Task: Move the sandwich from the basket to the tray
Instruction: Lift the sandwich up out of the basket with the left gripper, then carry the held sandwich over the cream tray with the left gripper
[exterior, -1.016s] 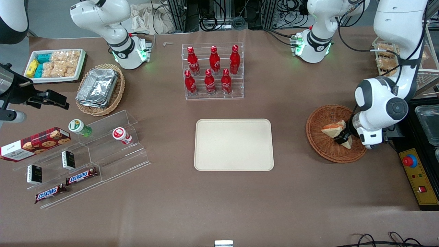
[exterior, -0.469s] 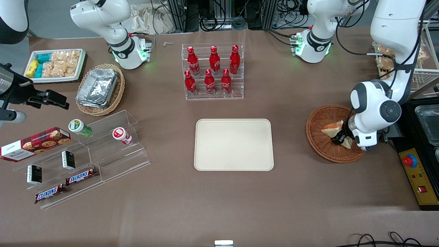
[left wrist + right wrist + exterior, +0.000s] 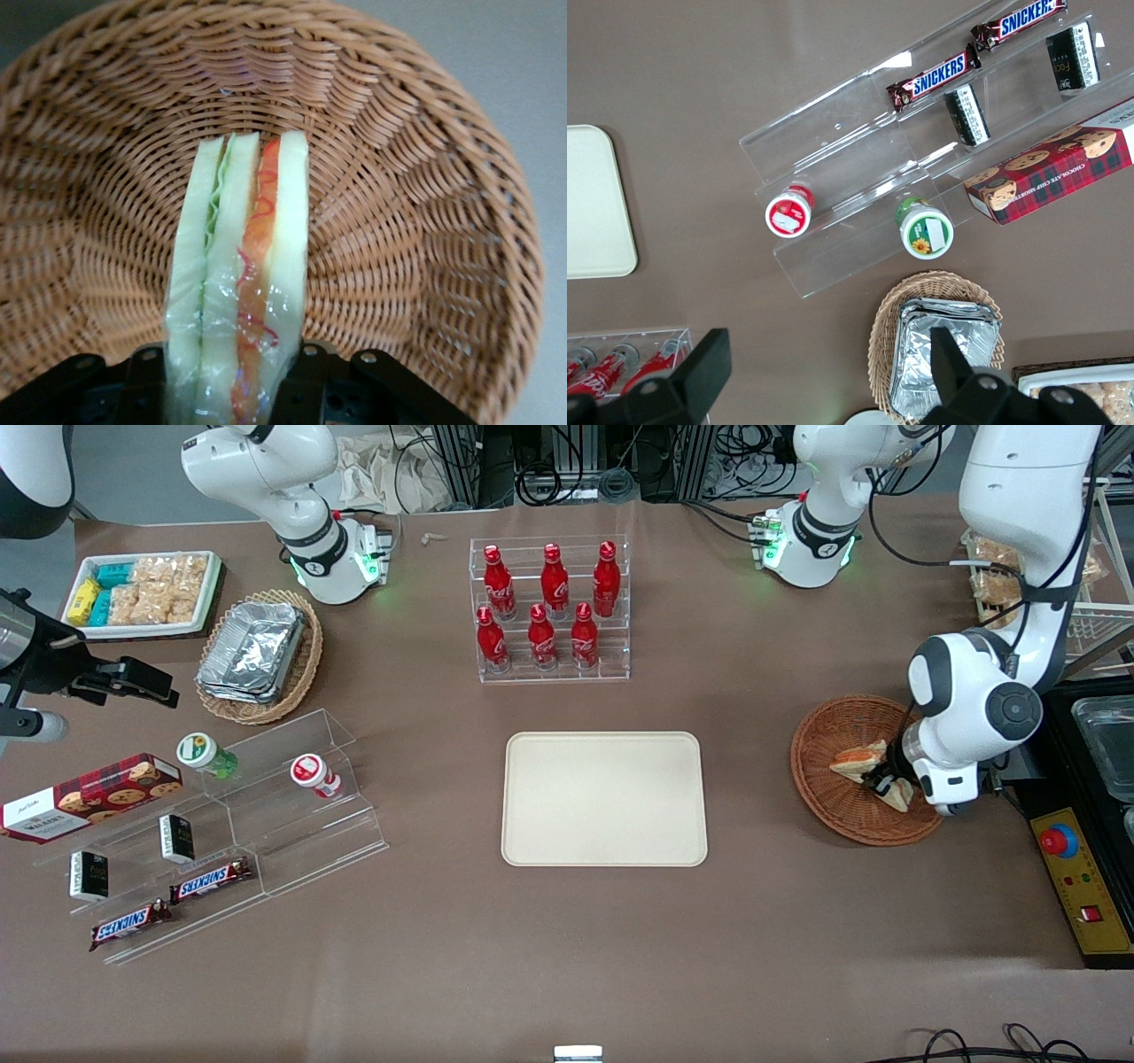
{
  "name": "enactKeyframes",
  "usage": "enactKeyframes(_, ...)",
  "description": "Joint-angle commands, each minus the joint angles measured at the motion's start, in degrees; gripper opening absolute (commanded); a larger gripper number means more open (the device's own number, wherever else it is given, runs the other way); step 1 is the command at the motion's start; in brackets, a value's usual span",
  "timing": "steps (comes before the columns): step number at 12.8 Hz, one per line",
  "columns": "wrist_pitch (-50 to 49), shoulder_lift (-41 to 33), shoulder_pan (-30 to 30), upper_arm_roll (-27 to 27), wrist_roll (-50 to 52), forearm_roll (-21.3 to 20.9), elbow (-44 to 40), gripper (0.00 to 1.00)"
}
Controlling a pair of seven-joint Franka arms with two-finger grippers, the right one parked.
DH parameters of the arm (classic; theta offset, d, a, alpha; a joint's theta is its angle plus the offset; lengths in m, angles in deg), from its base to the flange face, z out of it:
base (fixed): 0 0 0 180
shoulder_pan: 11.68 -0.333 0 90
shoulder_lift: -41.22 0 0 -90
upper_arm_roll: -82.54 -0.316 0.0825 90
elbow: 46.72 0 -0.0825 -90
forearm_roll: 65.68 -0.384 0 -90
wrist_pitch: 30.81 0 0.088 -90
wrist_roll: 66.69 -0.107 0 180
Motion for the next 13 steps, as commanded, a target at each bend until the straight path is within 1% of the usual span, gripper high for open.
enactKeyframes(1,-9.06,-6.59,0.39,0.15,0.71,0.32,-1.55,0.00)
enactKeyframes(4,-18.99,-9.67,0.39,1.81,0.27,-0.74,-5.85,0.00)
enactKeyframes(7,-31.47,-10.03,0.39,3.30,-6.04,-0.83,-14.19,0.00)
enactKeyframes(8,-33.85,-9.94,0.39,3.84,-7.10,-0.83,-15.79,0.00)
enactKeyframes(11,-35.55,-9.94,0.39,9.18,-9.39,-0.83,-17.47,0.00)
enactKeyframes(13,-35.72,-9.85,0.39,13.49,-15.34,-0.92,-18.00,0.00)
